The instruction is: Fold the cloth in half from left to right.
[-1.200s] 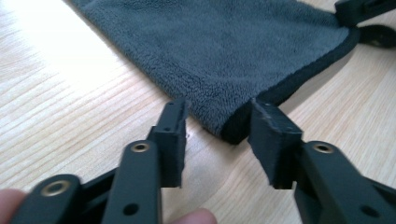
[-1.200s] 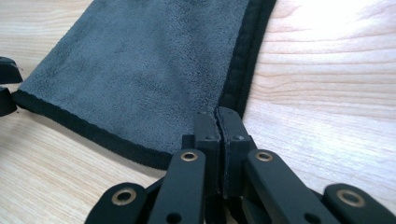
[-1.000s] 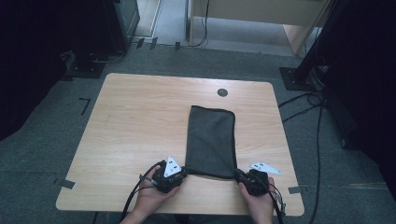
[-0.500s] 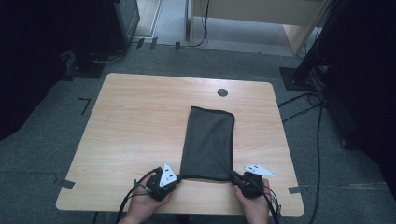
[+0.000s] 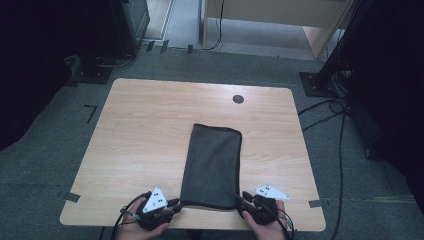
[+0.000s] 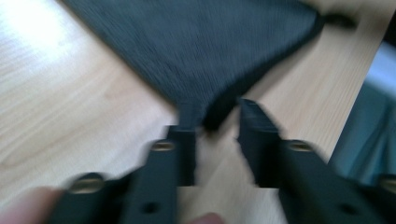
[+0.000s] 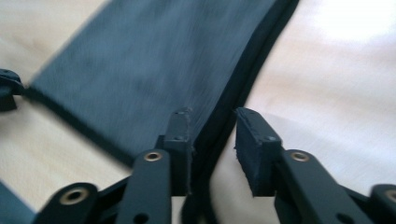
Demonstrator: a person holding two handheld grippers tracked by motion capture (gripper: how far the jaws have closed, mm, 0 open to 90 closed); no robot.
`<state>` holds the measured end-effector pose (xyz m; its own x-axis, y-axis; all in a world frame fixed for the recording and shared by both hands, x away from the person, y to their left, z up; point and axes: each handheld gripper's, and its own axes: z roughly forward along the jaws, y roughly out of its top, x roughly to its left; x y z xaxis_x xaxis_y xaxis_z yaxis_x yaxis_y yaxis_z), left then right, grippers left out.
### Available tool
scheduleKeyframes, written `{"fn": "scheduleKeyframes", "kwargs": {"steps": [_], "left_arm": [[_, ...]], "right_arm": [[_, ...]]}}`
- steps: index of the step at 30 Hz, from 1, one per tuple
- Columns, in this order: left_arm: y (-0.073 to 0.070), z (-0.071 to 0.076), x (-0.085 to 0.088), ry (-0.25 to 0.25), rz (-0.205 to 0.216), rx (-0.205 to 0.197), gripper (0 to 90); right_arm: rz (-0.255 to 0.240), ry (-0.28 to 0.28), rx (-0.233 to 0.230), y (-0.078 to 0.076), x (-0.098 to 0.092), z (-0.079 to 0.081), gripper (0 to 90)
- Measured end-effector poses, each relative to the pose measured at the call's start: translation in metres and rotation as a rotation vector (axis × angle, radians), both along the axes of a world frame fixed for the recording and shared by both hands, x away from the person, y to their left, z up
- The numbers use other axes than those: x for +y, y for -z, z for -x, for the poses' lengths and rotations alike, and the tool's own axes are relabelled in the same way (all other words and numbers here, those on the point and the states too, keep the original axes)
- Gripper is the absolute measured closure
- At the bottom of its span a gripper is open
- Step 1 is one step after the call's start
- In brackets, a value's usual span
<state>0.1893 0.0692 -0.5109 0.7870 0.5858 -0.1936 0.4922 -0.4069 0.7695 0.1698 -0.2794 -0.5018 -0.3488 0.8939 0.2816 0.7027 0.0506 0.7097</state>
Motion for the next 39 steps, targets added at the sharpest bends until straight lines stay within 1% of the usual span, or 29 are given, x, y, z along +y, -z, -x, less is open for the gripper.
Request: {"fn": "scheduleKeyframes", "kwargs": {"steps": [2, 3, 4, 5, 6, 7, 8, 9, 10, 11, 12, 13, 14, 15, 16, 17, 18, 19, 20, 22, 23, 24, 26, 27, 28, 31, 34, 37, 39], "left_arm": [[-0.006, -0.010, 0.005, -0.043, 0.033, -0.009, 57.7], [-0.008, -0.014, 0.005, -0.059, 0.039, -0.014, 55.7], [-0.010, -0.021, 0.006, -0.083, 0.048, -0.023, 54.7], [-0.013, -0.028, 0.006, -0.102, 0.059, -0.032, 53.9], [-0.016, -0.037, 0.004, -0.133, 0.069, -0.045, 53.9], [-0.017, -0.044, 0.003, -0.149, 0.066, -0.056, 53.9], [-0.020, -0.055, 0.000, -0.182, 0.063, -0.076, 53.9], [-0.021, -0.063, -0.002, -0.200, 0.059, -0.093, 53.9], [-0.021, -0.076, -0.007, -0.233, 0.061, -0.104, 53.9], [-0.021, -0.087, -0.011, -0.253, 0.061, -0.112, 54.0], [-0.020, -0.098, -0.015, -0.271, 0.057, -0.120, 53.9], [-0.019, -0.107, -0.018, -0.282, 0.051, -0.122, 53.9], [-0.016, -0.119, -0.024, -0.307, 0.040, -0.128, 53.8], [-0.014, -0.126, -0.027, -0.316, 0.034, -0.130, 53.7], [-0.011, -0.138, -0.032, -0.322, 0.029, -0.118, 53.3], [-0.009, -0.144, -0.034, -0.325, 0.028, -0.112, 52.8], [-0.006, -0.153, -0.038, -0.333, 0.029, -0.102, 52.8], [-0.004, -0.158, -0.041, -0.338, 0.026, -0.104, 52.5], [-0.001, -0.168, -0.044, -0.346, 0.009, -0.097, 52.4], [0.002, -0.180, -0.049, -0.360, -0.004, -0.090, 52.3], [0.003, -0.186, -0.051, -0.370, -0.003, -0.079, 52.3], [0.004, -0.193, -0.054, -0.377, -0.003, -0.071, 52.2], [0.004, -0.203, -0.057, -0.395, -0.005, -0.063, 52.0], [0.004, -0.207, -0.058, -0.398, -0.011, -0.062, 52.0], [0.004, -0.212, -0.060, -0.402, -0.018, -0.051, 52.0], [0.004, -0.222, -0.066, -0.400, -0.035, -0.045, 51.5], [0.004, -0.228, -0.070, -0.393, -0.035, -0.043, 51.5], [0.005, -0.231, -0.074, -0.384, -0.033, -0.032, 52.8], [0.005, -0.233, -0.076, -0.368, -0.031, -0.027, 56.0]], "right_arm": [[0.004, 0.019, -0.036, -0.010, -0.007, -0.009, 64.0], [0.011, 0.028, -0.066, -0.016, -0.010, -0.016, 63.8], [0.022, 0.033, -0.084, -0.020, -0.012, -0.021, 63.7], [0.041, 0.043, -0.105, -0.024, -0.014, -0.030, 63.7], [0.047, 0.052, -0.121, -0.027, -0.016, -0.040, 63.9], [0.040, 0.063, -0.131, -0.029, -0.018, -0.053, 63.9], [0.037, 0.066, -0.133, -0.029, -0.018, -0.062, 63.9], [0.040, 0.063, -0.136, -0.029, -0.019, -0.078, 63.9], [0.048, 0.065, -0.133, -0.028, -0.019, -0.087, 63.8], [0.046, 0.071, -0.130, -0.025, -0.019, -0.103, 63.9], [0.041, 0.079, -0.120, -0.022, -0.020, -0.116, 64.2], [0.039, 0.096, -0.109, -0.019, -0.021, -0.128, 64.4], [0.032, 0.105, -0.103, -0.017, -0.021, -0.136, 64.5], [0.012, 0.112, -0.085, -0.013, -0.022, -0.149, 64.6], [0.008, 0.116, -0.082, -0.011, -0.022, -0.155, 64.7], [0.015, 0.125, -0.080, -0.008, -0.021, -0.164, 64.8], [0.012, 0.123, -0.076, -0.006, -0.020, -0.169, 64.7], [0.009, 0.121, -0.082, -0.004, -0.019, -0.176, 64.4], [0.012, 0.121, -0.075, -0.003, -0.018, -0.179, 63.9], [0.024, 0.125, -0.068, 0.001, -0.017, -0.188, 61.9], [0.028, 0.132, -0.071, 0.002, -0.016, -0.192, 60.0], [0.027, 0.139, -0.064, 0.002, -0.016, -0.196, 59.0], [0.021, 0.132, -0.053, 0.003, -0.014, -0.202, 58.0], [0.018, 0.131, -0.053, 0.004, -0.014, -0.205, 57.9], [0.010, 0.134, -0.048, 0.004, -0.014, -0.206, 57.9], [-0.007, 0.124, -0.039, 0.005, -0.013, -0.212, 57.9], [-0.018, 0.113, -0.020, 0.006, -0.012, -0.217, 58.0], [-0.011, 0.112, 0.006, 0.009, -0.011, -0.221, 58.6], [-0.004, 0.104, 0.021, 0.012, -0.011, -0.224, 59.6]]}}
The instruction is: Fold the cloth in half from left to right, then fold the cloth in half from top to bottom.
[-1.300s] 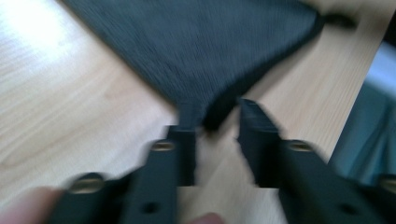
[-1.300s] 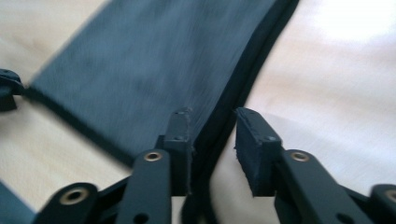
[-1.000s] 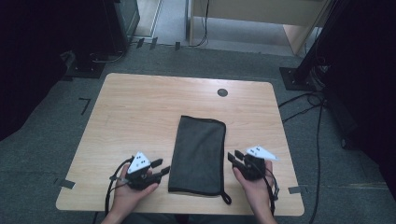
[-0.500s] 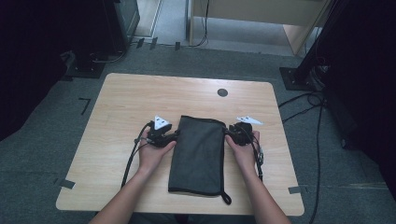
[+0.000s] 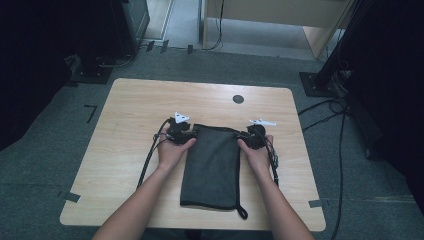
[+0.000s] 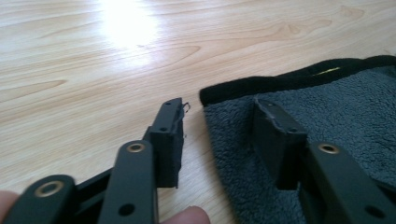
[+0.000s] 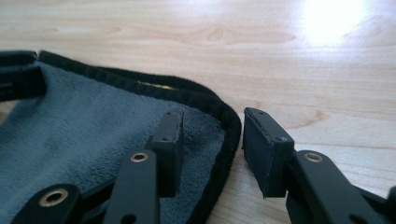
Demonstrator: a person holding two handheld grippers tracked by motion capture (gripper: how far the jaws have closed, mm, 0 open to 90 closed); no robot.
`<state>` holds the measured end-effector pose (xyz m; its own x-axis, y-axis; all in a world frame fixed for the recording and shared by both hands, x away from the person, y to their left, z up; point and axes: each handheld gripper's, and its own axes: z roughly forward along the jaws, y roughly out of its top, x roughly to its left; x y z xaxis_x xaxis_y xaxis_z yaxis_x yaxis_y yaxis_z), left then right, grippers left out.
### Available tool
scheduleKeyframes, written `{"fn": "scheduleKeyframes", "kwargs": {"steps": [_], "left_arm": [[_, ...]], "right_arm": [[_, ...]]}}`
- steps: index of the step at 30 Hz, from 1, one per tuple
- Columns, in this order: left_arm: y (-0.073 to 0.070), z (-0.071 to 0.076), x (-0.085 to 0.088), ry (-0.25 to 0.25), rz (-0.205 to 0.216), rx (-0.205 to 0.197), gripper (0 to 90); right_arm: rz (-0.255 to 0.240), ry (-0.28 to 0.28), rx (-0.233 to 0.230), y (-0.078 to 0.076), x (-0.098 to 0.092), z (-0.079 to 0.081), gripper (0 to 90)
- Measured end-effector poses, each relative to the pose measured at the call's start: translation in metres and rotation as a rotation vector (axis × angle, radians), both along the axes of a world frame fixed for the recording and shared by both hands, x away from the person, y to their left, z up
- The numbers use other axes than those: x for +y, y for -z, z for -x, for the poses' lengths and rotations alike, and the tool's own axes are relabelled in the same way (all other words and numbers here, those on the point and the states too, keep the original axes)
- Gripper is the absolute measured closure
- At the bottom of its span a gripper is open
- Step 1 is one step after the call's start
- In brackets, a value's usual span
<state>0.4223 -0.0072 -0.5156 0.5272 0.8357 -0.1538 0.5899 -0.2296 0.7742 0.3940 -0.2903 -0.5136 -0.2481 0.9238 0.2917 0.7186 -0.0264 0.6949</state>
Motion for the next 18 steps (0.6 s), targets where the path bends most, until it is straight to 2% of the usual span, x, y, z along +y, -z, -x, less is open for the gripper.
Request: {"fn": "scheduleKeyframes", "kwargs": {"steps": [2, 3, 5, 7, 9, 13, 15, 16, 18], "left_arm": [[0.000, -0.002, -0.002, 0.022, 0.010, 0.028, 63.3], [0.000, -0.002, -0.003, 0.032, 0.000, 0.032, 66.2], [0.000, -0.002, -0.003, 0.048, -0.033, 0.022, 74.6], [-0.002, -0.003, -0.002, 0.053, -0.037, 0.021, 83.8], [-0.002, -0.005, 0.000, 0.050, -0.038, 0.023, 86.2], [-0.006, -0.016, 0.004, 0.024, -0.033, 0.035, 87.0], [-0.010, -0.022, 0.008, 0.010, -0.033, 0.030, 87.1], [-0.013, -0.026, 0.011, -0.005, -0.020, 0.030, 87.1], [-0.019, -0.032, 0.017, -0.017, 0.002, 0.034, 86.9]], "right_arm": [[-0.009, -0.007, 0.002, 0.002, 0.000, -0.001, 62.6], [-0.015, -0.006, 0.005, 0.002, 0.000, -0.002, 65.0], [-0.007, -0.006, 0.011, 0.002, 0.001, -0.002, 73.2], [0.009, -0.016, 0.012, 0.002, 0.002, -0.002, 81.2], [0.021, -0.018, 0.000, 0.001, 0.003, -0.003, 85.4], [0.031, -0.026, -0.028, -0.001, 0.007, -0.009, 86.2], [0.017, -0.028, -0.040, -0.004, 0.009, -0.016, 86.5], [0.006, -0.031, -0.054, -0.005, 0.010, -0.019, 86.5], [-0.045, -0.028, -0.070, -0.009, 0.011, -0.027, 86.3]]}}
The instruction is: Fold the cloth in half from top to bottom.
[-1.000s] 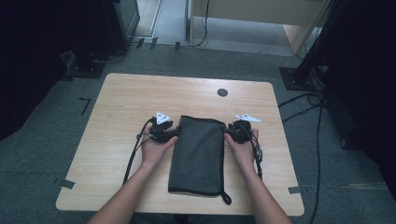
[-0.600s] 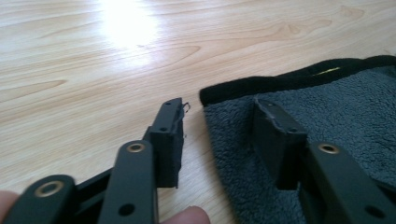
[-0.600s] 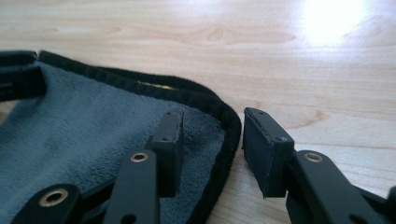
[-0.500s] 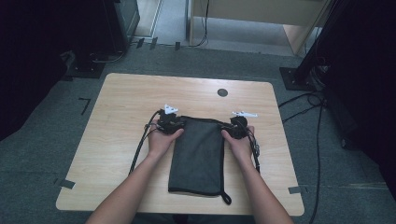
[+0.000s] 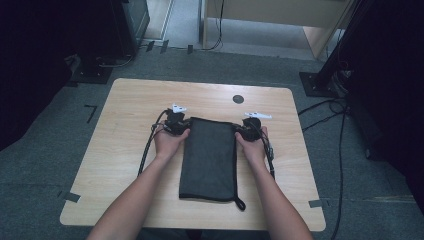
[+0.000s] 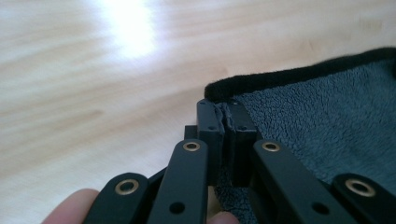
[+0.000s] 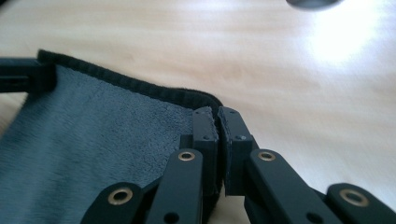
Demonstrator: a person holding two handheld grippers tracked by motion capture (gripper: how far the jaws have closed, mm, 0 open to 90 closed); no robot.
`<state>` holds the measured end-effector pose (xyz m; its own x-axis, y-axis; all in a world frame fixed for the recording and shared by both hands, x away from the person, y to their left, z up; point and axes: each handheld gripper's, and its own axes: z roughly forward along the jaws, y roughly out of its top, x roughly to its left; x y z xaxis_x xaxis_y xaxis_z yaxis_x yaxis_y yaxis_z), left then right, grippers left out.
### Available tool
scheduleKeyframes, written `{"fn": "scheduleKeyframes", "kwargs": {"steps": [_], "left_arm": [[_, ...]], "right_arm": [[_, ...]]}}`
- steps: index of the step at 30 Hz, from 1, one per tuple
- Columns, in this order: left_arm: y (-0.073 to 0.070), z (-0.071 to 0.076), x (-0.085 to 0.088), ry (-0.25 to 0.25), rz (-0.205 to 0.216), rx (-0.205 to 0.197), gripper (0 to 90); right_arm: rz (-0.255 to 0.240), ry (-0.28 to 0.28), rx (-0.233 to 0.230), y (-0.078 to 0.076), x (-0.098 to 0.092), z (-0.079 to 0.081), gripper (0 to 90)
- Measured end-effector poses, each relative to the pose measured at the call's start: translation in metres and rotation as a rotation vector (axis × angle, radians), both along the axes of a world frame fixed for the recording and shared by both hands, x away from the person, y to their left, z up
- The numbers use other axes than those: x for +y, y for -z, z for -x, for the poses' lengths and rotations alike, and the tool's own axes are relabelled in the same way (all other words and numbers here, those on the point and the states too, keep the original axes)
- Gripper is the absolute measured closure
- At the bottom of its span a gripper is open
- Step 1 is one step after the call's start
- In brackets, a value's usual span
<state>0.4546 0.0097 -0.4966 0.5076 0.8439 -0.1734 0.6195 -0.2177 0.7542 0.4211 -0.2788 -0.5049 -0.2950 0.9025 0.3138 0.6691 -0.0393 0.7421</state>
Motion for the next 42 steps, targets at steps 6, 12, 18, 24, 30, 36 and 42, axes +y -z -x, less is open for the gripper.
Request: {"fn": "scheduleKeyframes", "kwargs": {"steps": [6, 12, 18, 24, 30, 36, 42], "left_arm": [[-0.004, -0.012, 0.011, -0.023, -0.008, 0.040, 83.7], [0.009, -0.021, 0.027, -0.112, 0.006, 0.092, 69.5], [0.007, -0.025, 0.027, -0.118, 0.057, 0.079, 60.3], [0.011, -0.027, 0.019, -0.111, 0.021, 0.110, 60.6], [0.015, -0.023, 0.011, -0.065, -0.023, 0.075, 68.7], [0.010, -0.020, 0.010, -0.045, -0.041, 0.060, 85.0], [-0.004, -0.023, 0.011, -0.024, -0.039, 0.020, 86.3]], "right_arm": [[-0.010, -0.013, -0.054, -0.014, 0.004, -0.015, 81.9], [0.064, 0.082, -0.005, -0.007, -0.011, -0.029, 68.2], [-0.017, 0.002, 0.033, 0.000, -0.008, -0.034, 64.9], [-0.021, -0.056, 0.091, 0.012, 0.008, -0.042, 64.2], [0.049, -0.115, 0.073, 0.011, 0.017, -0.039, 75.6], [0.121, -0.105, 0.062, 0.008, 0.020, -0.037, 85.9], [0.130, -0.050, 0.003, -0.002, 0.021, -0.039, 87.0]]}}
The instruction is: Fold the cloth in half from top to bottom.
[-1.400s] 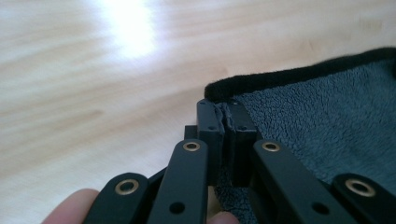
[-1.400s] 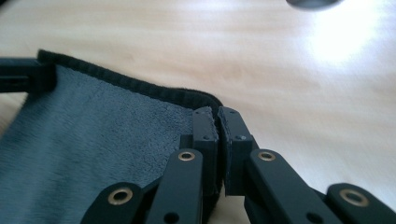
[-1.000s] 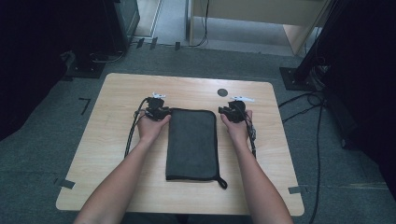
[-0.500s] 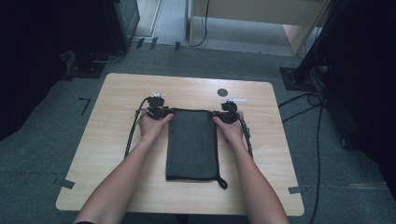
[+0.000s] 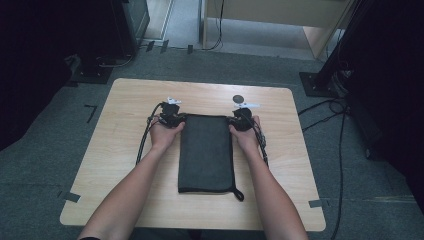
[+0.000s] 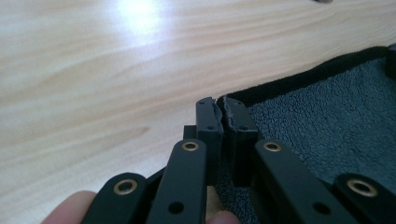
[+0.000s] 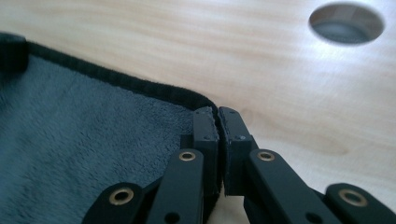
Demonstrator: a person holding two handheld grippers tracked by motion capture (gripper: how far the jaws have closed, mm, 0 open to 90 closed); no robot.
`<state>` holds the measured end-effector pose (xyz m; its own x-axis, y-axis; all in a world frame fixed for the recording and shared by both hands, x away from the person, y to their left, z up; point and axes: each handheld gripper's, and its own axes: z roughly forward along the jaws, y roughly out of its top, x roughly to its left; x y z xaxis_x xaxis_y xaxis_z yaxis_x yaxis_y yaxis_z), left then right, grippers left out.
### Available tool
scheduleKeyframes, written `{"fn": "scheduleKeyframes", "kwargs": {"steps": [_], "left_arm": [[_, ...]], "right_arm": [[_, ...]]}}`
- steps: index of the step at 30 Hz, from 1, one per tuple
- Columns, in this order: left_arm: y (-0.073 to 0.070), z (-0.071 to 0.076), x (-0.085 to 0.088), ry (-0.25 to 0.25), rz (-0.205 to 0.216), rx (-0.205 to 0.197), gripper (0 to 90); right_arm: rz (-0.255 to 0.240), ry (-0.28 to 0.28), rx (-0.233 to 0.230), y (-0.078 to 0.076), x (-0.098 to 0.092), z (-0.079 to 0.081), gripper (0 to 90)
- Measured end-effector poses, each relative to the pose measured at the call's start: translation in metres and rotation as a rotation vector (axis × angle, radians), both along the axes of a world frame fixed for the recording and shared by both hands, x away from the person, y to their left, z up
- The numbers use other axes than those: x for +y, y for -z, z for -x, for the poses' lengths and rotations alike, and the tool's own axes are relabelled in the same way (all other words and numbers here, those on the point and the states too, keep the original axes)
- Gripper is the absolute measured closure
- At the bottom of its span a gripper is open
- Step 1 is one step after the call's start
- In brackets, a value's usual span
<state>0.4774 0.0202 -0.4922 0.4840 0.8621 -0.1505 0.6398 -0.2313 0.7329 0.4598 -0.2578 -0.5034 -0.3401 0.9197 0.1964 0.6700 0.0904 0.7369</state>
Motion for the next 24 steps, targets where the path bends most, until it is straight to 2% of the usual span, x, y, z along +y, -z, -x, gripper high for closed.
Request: {"fn": "scheduleKeyframes", "kwargs": {"steps": [5, 7, 8, 11, 15, 17, 19, 24], "left_arm": [[-0.020, -0.003, 0.001, -0.002, 0.023, -0.049, 86.3], [-0.029, 0.002, 0.003, 0.012, 0.049, -0.073, 86.3], [-0.032, 0.004, 0.004, 0.021, 0.046, -0.085, 86.3], [-0.041, 0.017, 0.008, 0.050, 0.072, -0.123, 86.2], [-0.046, 0.036, 0.012, 0.073, 0.086, -0.154, 86.2], [-0.048, 0.046, 0.014, 0.086, 0.105, -0.155, 86.2], [-0.049, 0.060, 0.016, 0.108, 0.117, -0.174, 86.2], [-0.047, 0.096, 0.018, 0.154, 0.116, -0.212, 86.1]], "right_arm": [[-0.002, 0.011, -0.050, -0.018, -0.001, -0.004, 87.0], [-0.016, 0.008, -0.070, -0.026, -0.003, -0.003, 87.0], [-0.024, 0.004, -0.082, -0.030, -0.005, 0.000, 87.0], [-0.031, -0.016, -0.123, -0.038, -0.007, 0.011, 86.9], [-0.033, -0.029, -0.167, -0.047, -0.008, 0.035, 86.8], [-0.032, -0.044, -0.186, -0.049, -0.009, 0.049, 86.8], [-0.033, -0.055, -0.200, -0.051, -0.010, 0.066, 86.8], [-0.015, -0.096, -0.229, -0.049, -0.013, 0.103, 86.7]]}}
